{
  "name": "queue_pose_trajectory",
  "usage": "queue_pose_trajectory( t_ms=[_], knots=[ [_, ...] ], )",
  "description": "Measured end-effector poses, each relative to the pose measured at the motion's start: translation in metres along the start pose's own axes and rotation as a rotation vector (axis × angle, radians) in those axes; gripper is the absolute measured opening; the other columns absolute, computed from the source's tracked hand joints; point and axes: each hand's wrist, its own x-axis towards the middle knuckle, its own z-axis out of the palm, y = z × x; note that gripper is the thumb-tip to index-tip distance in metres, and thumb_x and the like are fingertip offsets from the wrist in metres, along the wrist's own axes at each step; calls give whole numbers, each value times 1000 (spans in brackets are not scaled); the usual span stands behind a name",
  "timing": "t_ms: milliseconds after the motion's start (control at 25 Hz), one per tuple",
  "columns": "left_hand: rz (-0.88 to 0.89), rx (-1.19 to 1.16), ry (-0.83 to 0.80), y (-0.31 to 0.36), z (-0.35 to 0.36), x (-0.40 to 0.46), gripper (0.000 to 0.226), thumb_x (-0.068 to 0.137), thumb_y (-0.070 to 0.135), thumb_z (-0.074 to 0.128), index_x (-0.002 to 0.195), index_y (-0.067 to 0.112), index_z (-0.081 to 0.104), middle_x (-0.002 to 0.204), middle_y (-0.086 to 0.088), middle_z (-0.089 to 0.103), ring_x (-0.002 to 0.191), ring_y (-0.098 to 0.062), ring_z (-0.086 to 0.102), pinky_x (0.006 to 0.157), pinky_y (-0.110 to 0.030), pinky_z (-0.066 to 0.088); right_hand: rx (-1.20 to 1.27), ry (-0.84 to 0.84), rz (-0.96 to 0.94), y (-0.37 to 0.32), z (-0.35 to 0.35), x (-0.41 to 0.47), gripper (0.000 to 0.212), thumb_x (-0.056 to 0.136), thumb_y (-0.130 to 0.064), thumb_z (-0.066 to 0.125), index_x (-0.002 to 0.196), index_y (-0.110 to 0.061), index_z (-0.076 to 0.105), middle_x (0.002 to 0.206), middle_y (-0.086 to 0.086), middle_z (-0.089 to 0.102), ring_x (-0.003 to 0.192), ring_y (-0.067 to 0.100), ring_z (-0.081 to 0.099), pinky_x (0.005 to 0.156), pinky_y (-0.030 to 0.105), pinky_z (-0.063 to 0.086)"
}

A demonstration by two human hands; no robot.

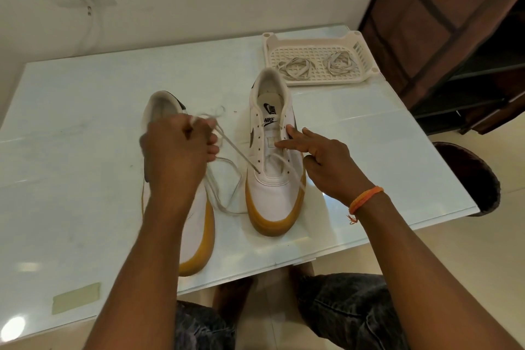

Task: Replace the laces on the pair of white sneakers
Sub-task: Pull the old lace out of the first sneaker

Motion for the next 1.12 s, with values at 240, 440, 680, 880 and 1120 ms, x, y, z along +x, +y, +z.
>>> queue_pose_trajectory(
  t_ms=[240,440,680,880,1120],
  knots=[
    [-154,181,-182,-9,17,-5,51,88,32,71,126,4,53,99,-11,68,64,-17,71,64,-35,61,8,-15,11,-2,-2,0,62,89,8,41,127,-37,59,151,-9,40,144,22,29,111,54,32],
    [-72,320,-369,-24,36,-9,41,82,38,75,81,-3,69,70,-19,69,66,-33,70,68,-49,59,6,-22,14,-4,-2,0,60,89,6,42,127,-37,59,151,-9,39,144,23,29,111,55,31],
    [44,279,-193,-18,40,-11,26,94,23,61,74,8,68,65,-6,68,62,-19,69,70,-43,59,-11,-22,32,-4,-3,1,60,89,5,44,127,-39,59,151,-9,40,144,23,30,111,57,29],
    [83,32,207,-4,24,-6,16,100,22,52,93,12,62,79,1,66,61,-11,68,59,-28,55,-16,-13,31,-5,-3,1,58,89,3,45,126,-38,60,150,-8,41,144,22,30,111,57,29],
    [-192,278,-338,-12,32,-12,45,85,46,70,78,2,68,69,-13,71,57,-23,70,61,-38,61,-4,-25,34,-7,-4,0,58,88,2,46,127,-39,60,151,-9,39,145,20,29,112,55,28]
  ],
)
